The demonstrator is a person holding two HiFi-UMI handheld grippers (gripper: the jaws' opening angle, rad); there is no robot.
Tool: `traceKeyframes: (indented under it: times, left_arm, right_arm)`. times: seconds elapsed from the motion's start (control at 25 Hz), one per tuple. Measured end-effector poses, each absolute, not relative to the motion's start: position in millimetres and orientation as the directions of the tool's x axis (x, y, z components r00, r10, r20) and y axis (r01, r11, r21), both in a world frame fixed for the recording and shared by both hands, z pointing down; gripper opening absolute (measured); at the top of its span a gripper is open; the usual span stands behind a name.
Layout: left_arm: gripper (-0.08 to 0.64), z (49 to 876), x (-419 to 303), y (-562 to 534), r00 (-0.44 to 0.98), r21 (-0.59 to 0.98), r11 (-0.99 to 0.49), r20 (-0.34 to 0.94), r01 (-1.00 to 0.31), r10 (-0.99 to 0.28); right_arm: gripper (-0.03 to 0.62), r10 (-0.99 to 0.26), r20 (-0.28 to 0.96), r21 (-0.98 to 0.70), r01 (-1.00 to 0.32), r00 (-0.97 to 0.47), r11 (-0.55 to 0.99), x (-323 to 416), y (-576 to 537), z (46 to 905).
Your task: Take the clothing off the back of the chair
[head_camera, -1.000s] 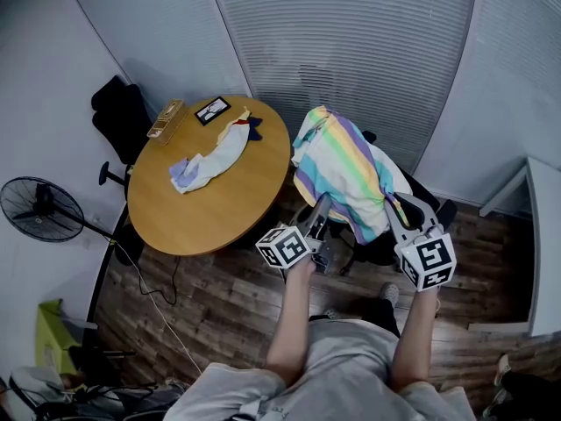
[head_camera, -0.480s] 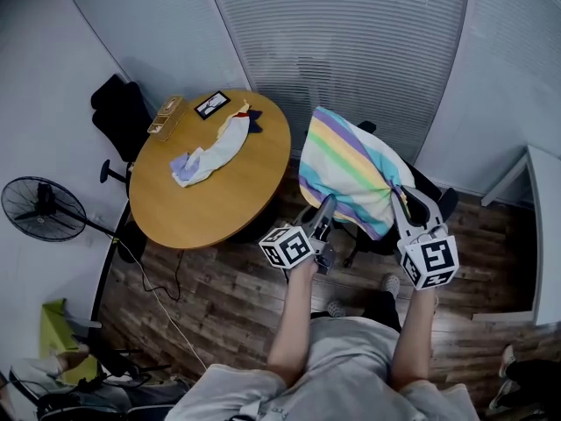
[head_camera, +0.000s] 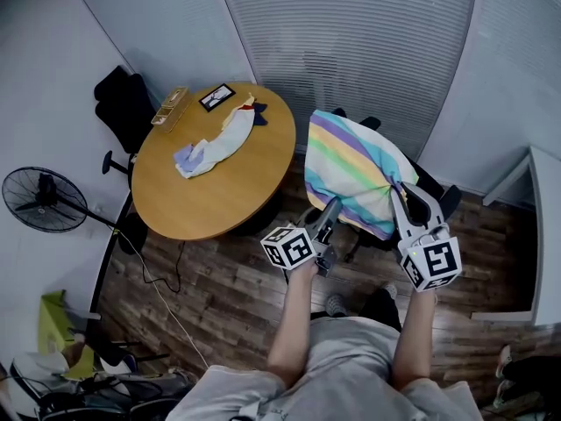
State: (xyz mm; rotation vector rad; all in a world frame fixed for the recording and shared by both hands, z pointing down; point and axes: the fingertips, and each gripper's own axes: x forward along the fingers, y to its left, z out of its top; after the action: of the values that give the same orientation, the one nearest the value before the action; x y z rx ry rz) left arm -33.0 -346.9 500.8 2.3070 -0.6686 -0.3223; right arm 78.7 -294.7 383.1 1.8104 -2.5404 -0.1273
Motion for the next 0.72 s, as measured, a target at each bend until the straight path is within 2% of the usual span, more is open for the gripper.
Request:
traceKeyframes:
  times: [0.36, 0.72]
  left_arm:
    - [0.052, 497.5, -48.0, -325.1, 0.809, 0.69, -0.607, -0.052, -0.394, -0.585]
    - [0.051, 519.7, -50.2, -267.9, 0.78, 0.713, -0.548, -0.003, -0.437, -0.626]
  right_arm:
    - [0.051, -0.888, -0.042, 0.098, -0.887, -0.458, 0.452, 42.7, -277.5, 376.2]
    - [0.049, -0.868, 0.001, -0.038, -0.868, -0.496, 0.495, 51.3, -228.5, 403.9]
